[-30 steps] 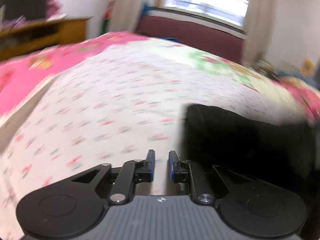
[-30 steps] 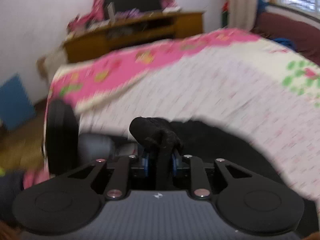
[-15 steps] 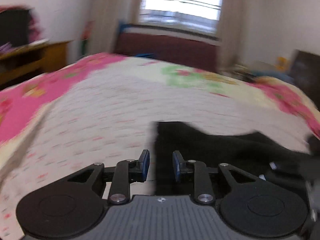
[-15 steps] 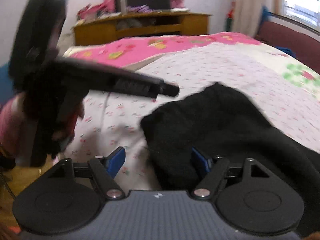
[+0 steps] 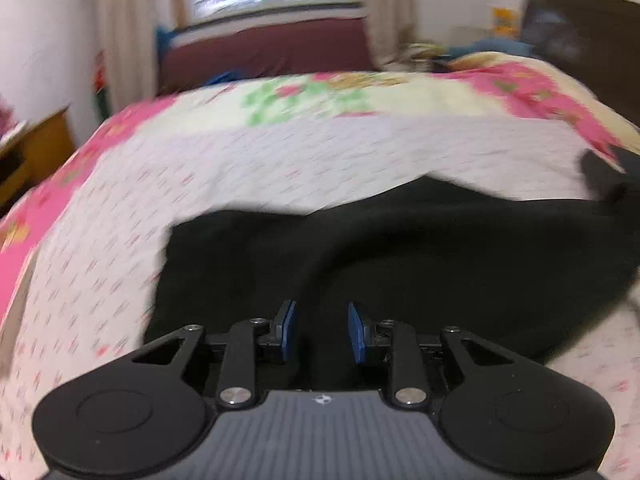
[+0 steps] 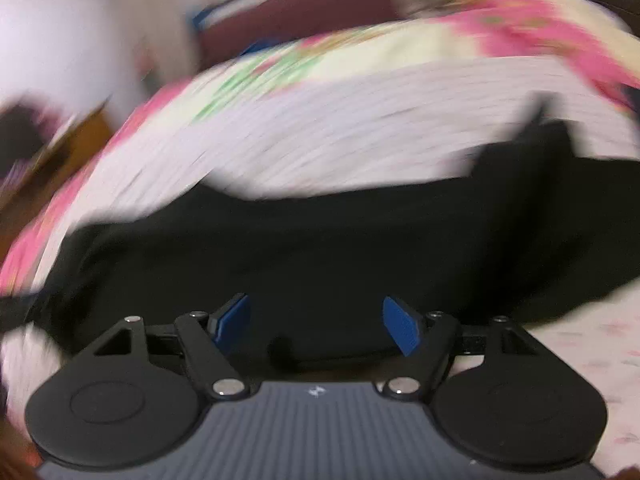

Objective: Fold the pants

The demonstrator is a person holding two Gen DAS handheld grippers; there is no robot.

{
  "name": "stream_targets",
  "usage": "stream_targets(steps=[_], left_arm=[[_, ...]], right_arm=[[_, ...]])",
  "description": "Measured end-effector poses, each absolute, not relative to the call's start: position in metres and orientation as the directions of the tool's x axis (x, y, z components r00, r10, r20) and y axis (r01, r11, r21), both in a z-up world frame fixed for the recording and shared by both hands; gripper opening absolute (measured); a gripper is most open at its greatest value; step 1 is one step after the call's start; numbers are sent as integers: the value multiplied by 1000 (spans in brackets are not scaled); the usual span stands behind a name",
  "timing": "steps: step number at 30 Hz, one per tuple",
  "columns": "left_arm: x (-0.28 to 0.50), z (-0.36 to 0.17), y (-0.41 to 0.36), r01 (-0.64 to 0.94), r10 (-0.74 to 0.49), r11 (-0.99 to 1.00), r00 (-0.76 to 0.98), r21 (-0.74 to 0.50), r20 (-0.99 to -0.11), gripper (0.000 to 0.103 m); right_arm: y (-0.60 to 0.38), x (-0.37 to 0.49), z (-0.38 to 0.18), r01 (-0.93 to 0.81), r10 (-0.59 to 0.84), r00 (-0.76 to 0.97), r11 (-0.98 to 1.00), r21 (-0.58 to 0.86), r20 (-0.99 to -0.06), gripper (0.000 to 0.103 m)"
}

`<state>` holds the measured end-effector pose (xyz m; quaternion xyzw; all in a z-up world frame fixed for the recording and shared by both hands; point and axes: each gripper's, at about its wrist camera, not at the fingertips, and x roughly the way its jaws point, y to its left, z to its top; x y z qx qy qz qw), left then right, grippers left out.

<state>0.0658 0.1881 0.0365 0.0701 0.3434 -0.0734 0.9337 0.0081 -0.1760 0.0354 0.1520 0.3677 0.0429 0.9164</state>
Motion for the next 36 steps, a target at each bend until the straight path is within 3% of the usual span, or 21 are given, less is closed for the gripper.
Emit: stream_targets(steps=[6,13,17,18,20,21,25,29,32,34,36], left_arm=[[76,35,78,418,-282,907,676,40,-680,46],[72,27,-34,628,-414,774,597,80,-687,47],[74,21,-57,660,-436,749,558,59,-706,47],[77,19,-58,660,-434,749,552,56,-712,47],[82,16,-64,658,-426,751,544,52,-723,47],[88,15,-68,658,-427,751,541,48,-724,47],[98,23,-70,649,-430,759,557,50,-711,47],[95,46,-69,605,-414,790,647,101,-640,47],[88,57,-66,581,-412,806,691,116,-594,49],[88,55,-66,586,-422,805,675,92,-605,51],[86,44,-71,603,-428,795,641,72,-637,52]], right_arm=[[-258,14,57,167,90,823,906,390,-561,75],[-305,80,54,197,129,805,863,465,-579,78],[-320,138,14,290,211,740,757,586,-639,78],[-325,151,3,319,229,724,725,611,-650,71],[-331,164,-4,347,250,710,690,635,-659,31],[-336,171,-4,361,267,701,666,652,-661,6],[-338,175,45,241,306,774,667,705,-555,6],[-338,140,121,-8,368,882,638,770,-296,6],[-350,85,143,-123,353,928,591,797,-119,6],[-362,44,127,-91,298,948,581,809,-107,6],[-379,11,91,25,204,963,581,814,-175,6]])
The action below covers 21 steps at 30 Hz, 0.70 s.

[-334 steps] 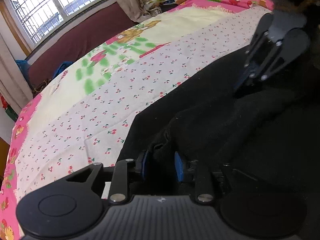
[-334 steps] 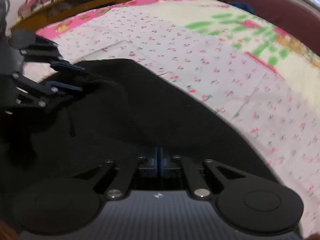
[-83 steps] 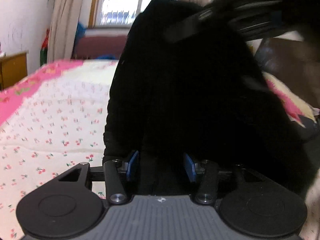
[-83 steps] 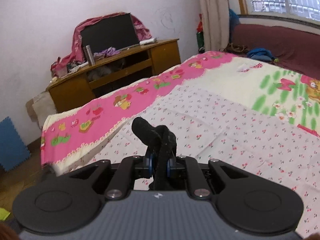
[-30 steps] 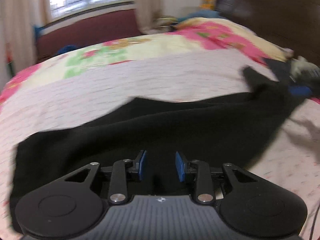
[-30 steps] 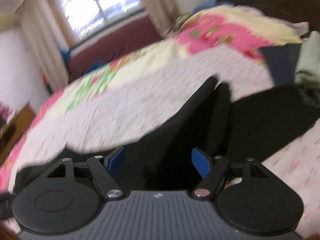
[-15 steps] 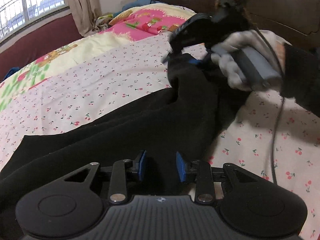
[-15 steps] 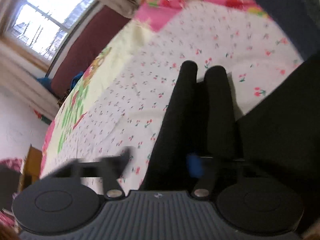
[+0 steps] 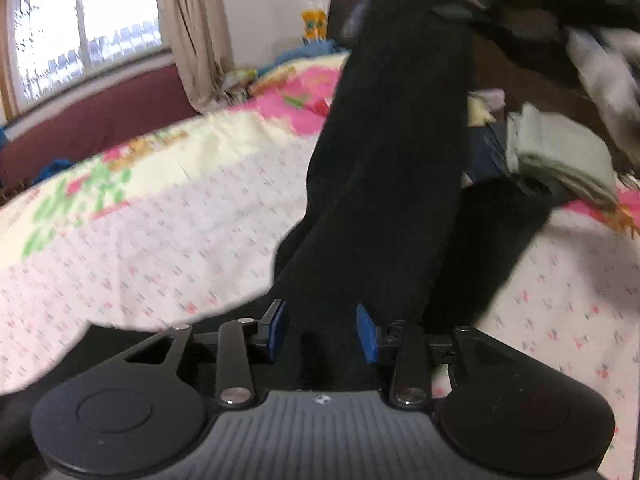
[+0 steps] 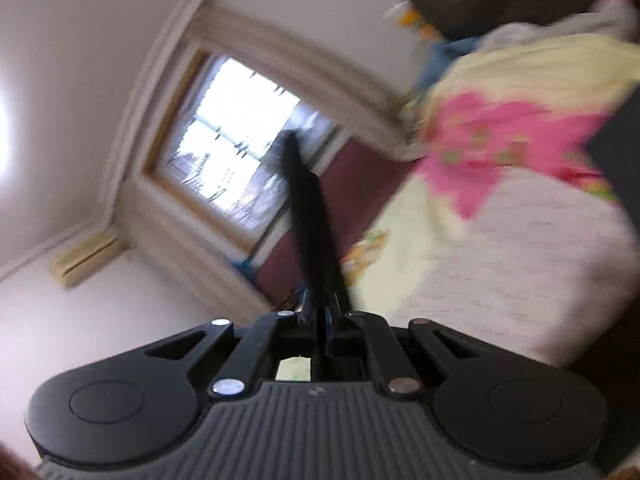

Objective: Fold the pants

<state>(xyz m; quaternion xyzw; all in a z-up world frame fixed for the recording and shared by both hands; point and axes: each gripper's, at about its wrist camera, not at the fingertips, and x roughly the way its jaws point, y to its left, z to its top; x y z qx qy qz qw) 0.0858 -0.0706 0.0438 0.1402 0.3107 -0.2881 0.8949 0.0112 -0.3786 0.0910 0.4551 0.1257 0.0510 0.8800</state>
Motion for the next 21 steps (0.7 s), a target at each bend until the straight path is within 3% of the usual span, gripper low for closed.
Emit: stream_targets(steps=[3,6,12,15,16,17,18,21], left_arm=[[82,17,-87,643,-415,762,574,75,-706,52],[73,-2,-102,670,-379,732,549,122,-745,52],[71,-4,-113,688,-371,711,544,147,-752,55],[71,-4,-113,686,-367,712,543,147,-755,56],[72,-6,-113,685,-364,713,544,149,-756,57],[71,-6,-114,685,-361,713,545,153,-757,57],[71,-5,-114,686,-360,711,546,157,-756,57],[70,-3,-116,691,-370,706,548,157,-750,57]], right_arm=[[-405,-6,27,294,72,915,554,779,-397,6],[-419,-22,-12,395,37,881,492,776,-472,8],[-431,-36,-29,394,35,892,431,812,-451,11],[-436,-32,-32,390,44,892,425,817,-449,27],[-436,-31,-32,393,35,892,432,812,-450,28],[-435,-32,-30,400,14,893,434,807,-451,23],[-435,-37,-26,389,-4,902,439,810,-431,5],[-434,-52,-13,339,-53,933,458,822,-355,5]])
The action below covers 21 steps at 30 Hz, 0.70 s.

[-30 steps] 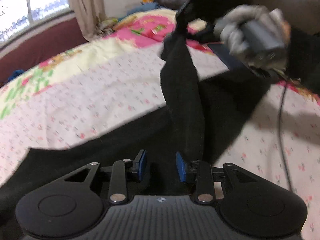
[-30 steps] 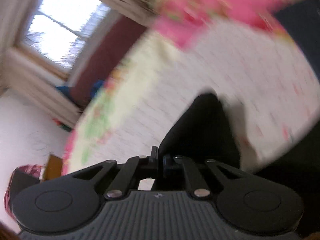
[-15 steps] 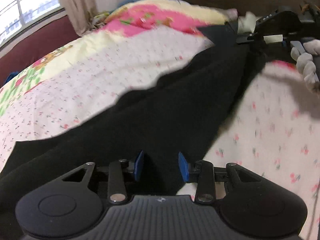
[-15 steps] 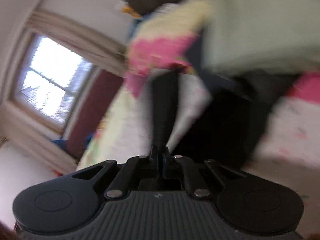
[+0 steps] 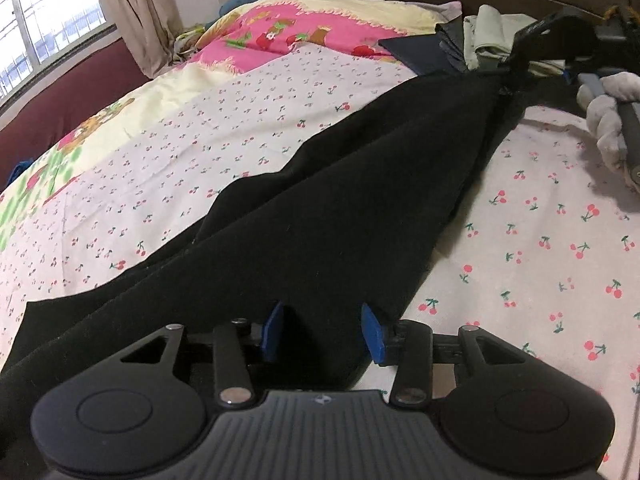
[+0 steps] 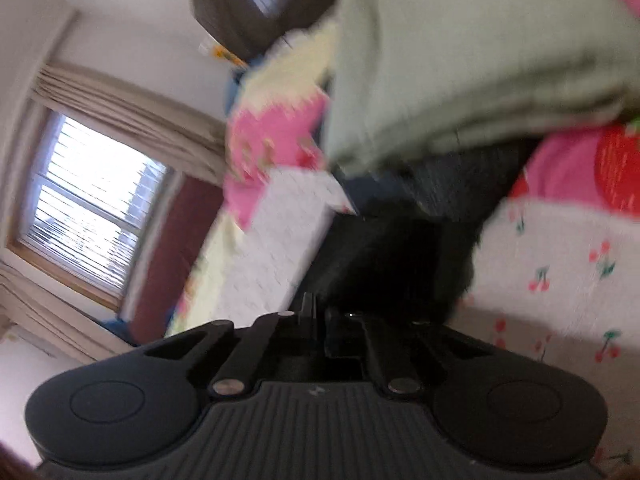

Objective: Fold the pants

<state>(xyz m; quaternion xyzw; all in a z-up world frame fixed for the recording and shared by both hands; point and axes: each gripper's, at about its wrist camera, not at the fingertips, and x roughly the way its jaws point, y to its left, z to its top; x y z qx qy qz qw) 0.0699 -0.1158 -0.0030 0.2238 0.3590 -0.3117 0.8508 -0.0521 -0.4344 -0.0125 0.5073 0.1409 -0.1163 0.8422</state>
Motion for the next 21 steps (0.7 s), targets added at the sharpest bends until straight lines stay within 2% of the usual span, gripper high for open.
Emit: stream_targets(steps=[3,8,11,14,17,18,19,20,21], left_arm=[[69,-4,-118,700,-380,697,545,156,-748,57],[68,-10,-122,706,-374,688,543,168,-752,58],[70,-8,-121,711,-379,684,536,162,-754,58],[71,-8,-122,714,-380,680,536,165,-754,59],[71,-8,-122,713,-392,684,539,156,-746,59],[71,-9,-122,711,-395,687,540,150,-743,59],[72,-9,-122,708,-400,692,541,143,-740,59],[72,-9,-122,707,-403,694,540,137,-739,59],[72,-9,-123,707,-407,695,539,133,-738,59]], right_arm=[[-430,-59,-13,352,-81,930,486,800,-359,5],[-436,-47,-48,462,-84,877,416,783,-473,5],[-437,-50,-37,427,-92,898,425,798,-431,5],[-441,-49,-29,447,-115,888,449,774,-446,7],[-441,-59,-32,475,-108,872,423,771,-478,16],[-439,-65,-31,476,-101,872,413,777,-480,24],[-437,-70,-28,474,-97,873,404,782,-479,38],[-433,-79,-25,469,-97,876,396,789,-472,46],[-428,-89,-22,464,-103,880,392,795,-463,59]])
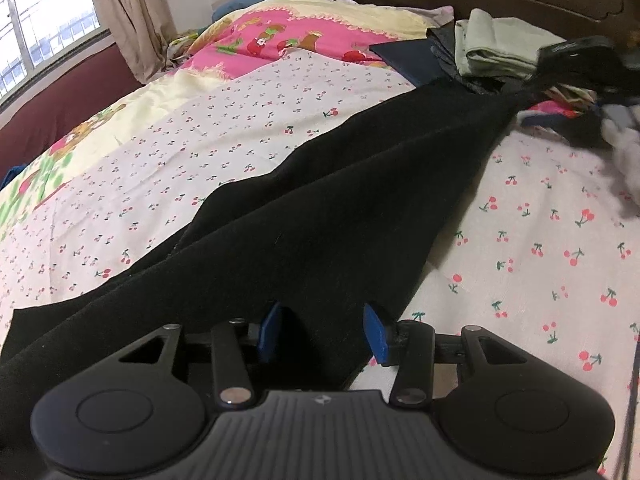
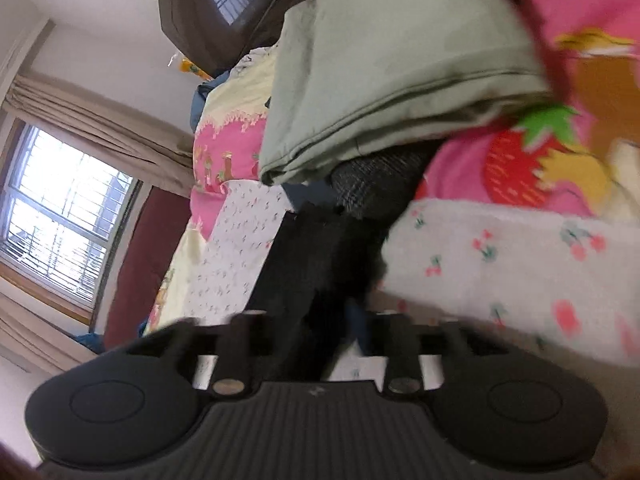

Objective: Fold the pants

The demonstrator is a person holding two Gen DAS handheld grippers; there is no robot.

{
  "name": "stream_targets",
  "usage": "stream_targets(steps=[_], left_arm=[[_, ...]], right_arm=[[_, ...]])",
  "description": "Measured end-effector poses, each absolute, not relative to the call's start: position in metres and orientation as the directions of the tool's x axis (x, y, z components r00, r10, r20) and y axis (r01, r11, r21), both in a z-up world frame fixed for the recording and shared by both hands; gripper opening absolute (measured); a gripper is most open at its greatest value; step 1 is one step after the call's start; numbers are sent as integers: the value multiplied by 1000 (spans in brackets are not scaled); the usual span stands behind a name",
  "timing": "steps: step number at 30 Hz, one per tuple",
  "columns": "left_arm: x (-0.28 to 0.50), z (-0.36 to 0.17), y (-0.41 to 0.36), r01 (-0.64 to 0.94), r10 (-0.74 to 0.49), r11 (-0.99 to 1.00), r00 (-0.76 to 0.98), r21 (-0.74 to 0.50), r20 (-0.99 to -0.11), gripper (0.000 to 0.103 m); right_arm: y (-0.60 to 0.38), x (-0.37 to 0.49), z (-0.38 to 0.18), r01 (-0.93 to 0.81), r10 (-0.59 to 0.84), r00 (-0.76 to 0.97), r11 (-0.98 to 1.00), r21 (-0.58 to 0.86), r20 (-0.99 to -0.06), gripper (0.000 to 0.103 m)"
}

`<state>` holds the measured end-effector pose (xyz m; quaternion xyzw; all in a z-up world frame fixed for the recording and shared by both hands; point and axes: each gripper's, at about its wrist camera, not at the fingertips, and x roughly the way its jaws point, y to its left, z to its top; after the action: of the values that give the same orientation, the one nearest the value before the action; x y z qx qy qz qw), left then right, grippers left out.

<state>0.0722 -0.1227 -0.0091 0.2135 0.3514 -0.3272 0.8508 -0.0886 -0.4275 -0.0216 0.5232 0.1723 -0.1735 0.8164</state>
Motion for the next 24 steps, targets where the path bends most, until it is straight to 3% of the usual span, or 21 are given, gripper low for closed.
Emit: stream_targets(steps=[1,2,12,14,15,18,21,22,24], left_arm=[[72,-9,-123,706,-410,695,541,132,-735,59],[71,-8,-122,706,-414,696,543,130,-730,59],[66,-2,-107,692,-440,714,562,107,-701,59],[68,4,-104,689,-452,716,578,109,-679,59],[69,6,-104,686,-452,719,584,111,-674,59],[77,10,-100,673,-445,730,600,119,-664,59],[85,10,-94,654,-439,747,621,120,-649,59],[87,9,-93,652,-440,750,620,114,-650,61],[93,-1,-92,647,-428,754,613,111,-665,64]], right_arm=[[-422,-94,-20,461,-105,882,394,795,-460,69],[-417,-96,-18,461,-98,880,404,790,-464,71],[-411,-16,-41,455,-2,859,461,762,-512,72],[-413,-7,-45,452,1,860,460,764,-510,51],[-417,-4,-48,470,14,850,434,769,-527,14],[-434,-24,-49,395,64,900,299,868,-432,8],[-439,-40,-31,357,11,922,358,863,-387,7],[-441,-40,-30,390,-18,909,394,832,-417,6],[-443,-23,-43,519,-11,815,457,722,-579,12]])
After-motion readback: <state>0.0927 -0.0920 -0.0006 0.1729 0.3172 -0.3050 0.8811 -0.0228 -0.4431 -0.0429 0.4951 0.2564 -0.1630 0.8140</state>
